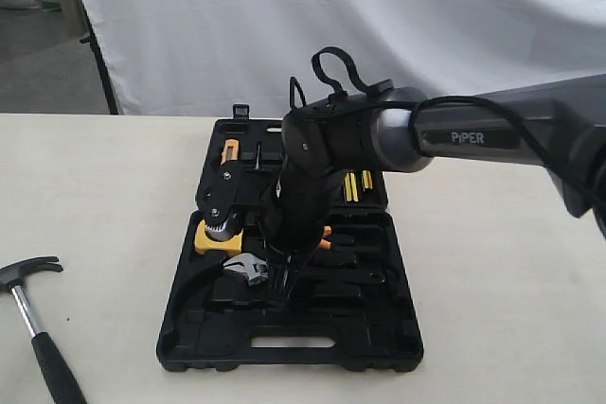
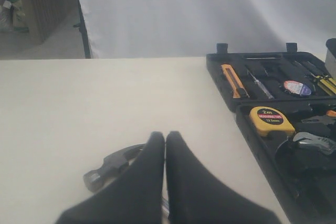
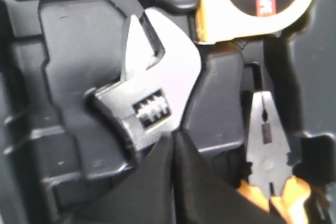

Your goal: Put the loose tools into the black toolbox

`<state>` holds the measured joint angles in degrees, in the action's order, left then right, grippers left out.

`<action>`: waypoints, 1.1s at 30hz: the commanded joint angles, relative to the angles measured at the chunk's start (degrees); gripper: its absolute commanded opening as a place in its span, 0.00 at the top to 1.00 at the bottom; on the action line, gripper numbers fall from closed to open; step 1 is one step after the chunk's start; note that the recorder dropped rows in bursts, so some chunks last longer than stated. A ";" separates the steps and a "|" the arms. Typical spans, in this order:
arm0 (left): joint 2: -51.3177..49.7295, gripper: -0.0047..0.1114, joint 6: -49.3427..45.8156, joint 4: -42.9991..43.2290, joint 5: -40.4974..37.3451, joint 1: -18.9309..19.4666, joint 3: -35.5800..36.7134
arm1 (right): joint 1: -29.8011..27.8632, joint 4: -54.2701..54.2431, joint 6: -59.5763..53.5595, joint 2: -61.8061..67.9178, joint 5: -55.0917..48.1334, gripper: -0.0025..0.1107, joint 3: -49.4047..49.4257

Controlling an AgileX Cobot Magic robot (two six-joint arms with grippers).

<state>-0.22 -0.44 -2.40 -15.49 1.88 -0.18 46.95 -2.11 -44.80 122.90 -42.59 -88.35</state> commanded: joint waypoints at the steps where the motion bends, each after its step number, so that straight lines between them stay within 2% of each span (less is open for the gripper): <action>1: 0.22 0.95 0.44 0.29 0.09 -0.48 0.18 | -0.05 -3.71 0.09 -4.54 2.32 0.98 0.45; 12: 0.22 0.95 0.44 0.29 0.09 -0.48 0.18 | 1.48 -8.28 -4.21 0.81 4.67 0.98 0.45; 18: 0.22 0.95 0.44 0.29 0.09 -0.48 0.18 | 1.35 -6.15 -3.30 6.89 -3.57 0.98 0.45; 29: 0.22 0.95 0.44 0.29 0.09 -0.48 0.18 | 1.35 -7.72 -1.88 -5.01 -0.79 0.98 0.45; 33: 0.22 0.95 0.44 0.29 0.09 -0.48 0.18 | 1.35 -8.49 -2.01 -4.30 0.68 0.98 0.45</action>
<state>-0.22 -0.44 -2.40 -15.49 1.88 -0.18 48.39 -10.03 -46.88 117.78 -42.08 -87.95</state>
